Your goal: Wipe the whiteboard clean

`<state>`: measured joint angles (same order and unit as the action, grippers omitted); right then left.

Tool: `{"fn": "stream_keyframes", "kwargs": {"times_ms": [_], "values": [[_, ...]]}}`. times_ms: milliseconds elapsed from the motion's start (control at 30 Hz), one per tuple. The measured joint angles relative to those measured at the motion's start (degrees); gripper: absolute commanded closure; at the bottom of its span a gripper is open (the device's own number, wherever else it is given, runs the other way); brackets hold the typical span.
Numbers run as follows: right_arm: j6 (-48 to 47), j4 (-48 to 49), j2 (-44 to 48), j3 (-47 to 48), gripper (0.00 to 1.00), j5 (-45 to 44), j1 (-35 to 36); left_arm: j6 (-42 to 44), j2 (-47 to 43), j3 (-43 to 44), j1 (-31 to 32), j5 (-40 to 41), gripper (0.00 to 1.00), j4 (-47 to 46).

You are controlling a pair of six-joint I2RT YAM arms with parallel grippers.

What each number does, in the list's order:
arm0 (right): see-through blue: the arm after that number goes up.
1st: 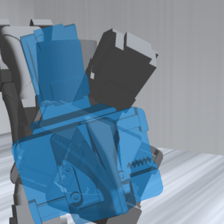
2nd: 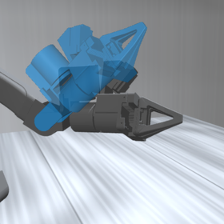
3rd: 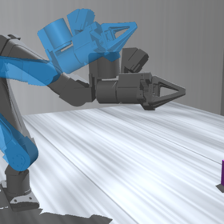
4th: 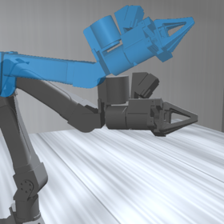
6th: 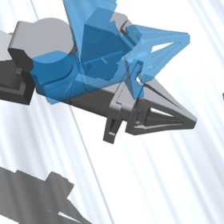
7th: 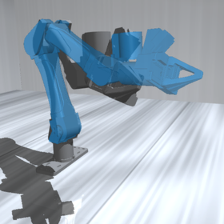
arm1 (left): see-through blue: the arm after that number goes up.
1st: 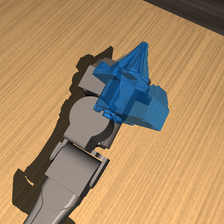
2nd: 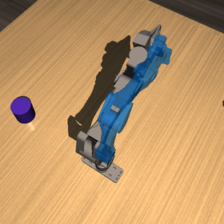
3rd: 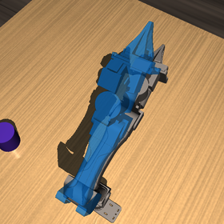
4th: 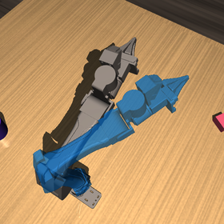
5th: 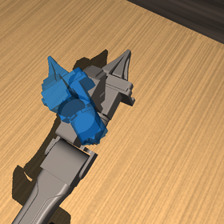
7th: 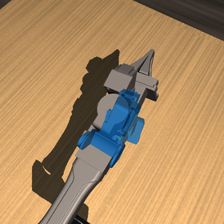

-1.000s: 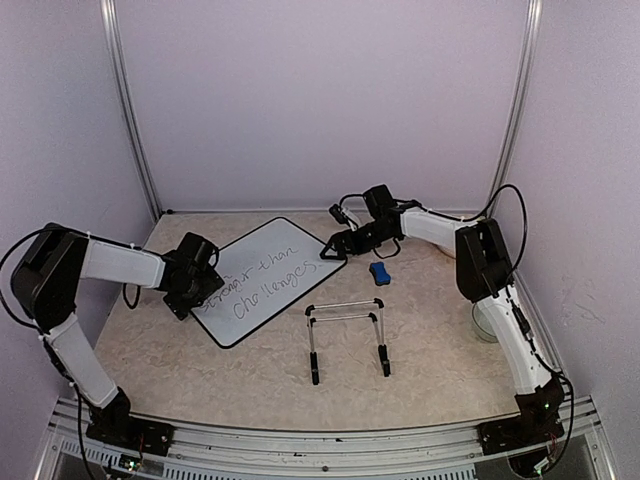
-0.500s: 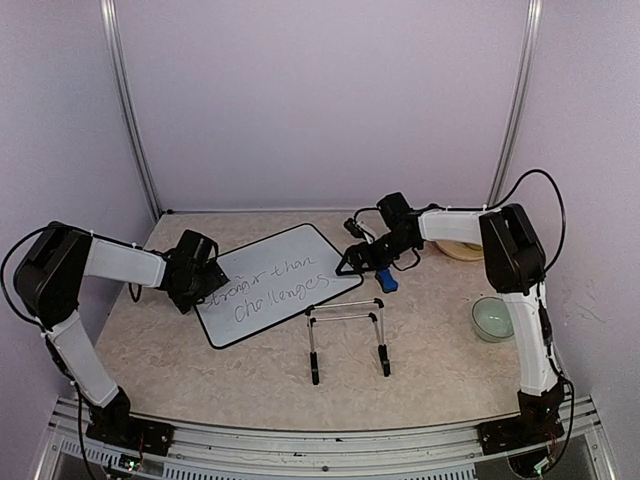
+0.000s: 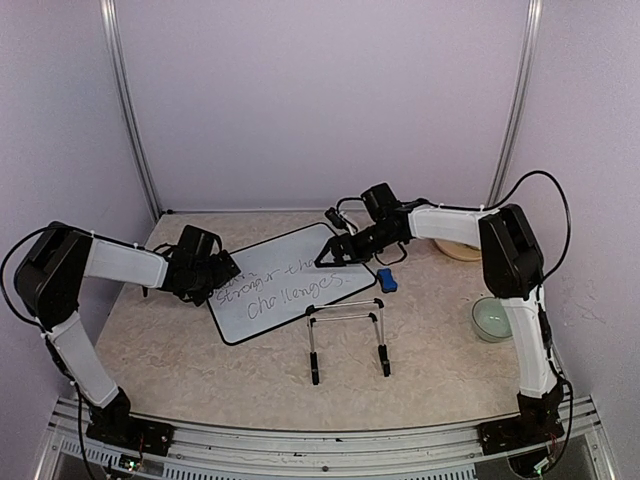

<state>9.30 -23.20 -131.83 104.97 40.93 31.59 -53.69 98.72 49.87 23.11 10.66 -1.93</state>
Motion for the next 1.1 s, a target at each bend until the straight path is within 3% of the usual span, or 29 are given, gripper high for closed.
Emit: {"fn": "stream_keyframes", "kwargs": {"times_ms": [467, 867, 1100], "values": [[2.8, -4.3, -6.4, 14.5, 0.00, -13.7, -5.1, -4.8, -8.6, -5.0, -0.9, 0.5, 0.01, 2.6], [3.9, -10.3, -11.0, 18.4, 0.00, -18.4, -5.1, -11.2, -5.7, -5.2, -0.9, -2.9, 0.01, 5.9], [3.8, -11.8, -11.5, 19.1, 0.00, -18.8, -5.1, -11.6, -3.2, -4.2, -0.9, -3.1, 0.01, 2.1]]}}
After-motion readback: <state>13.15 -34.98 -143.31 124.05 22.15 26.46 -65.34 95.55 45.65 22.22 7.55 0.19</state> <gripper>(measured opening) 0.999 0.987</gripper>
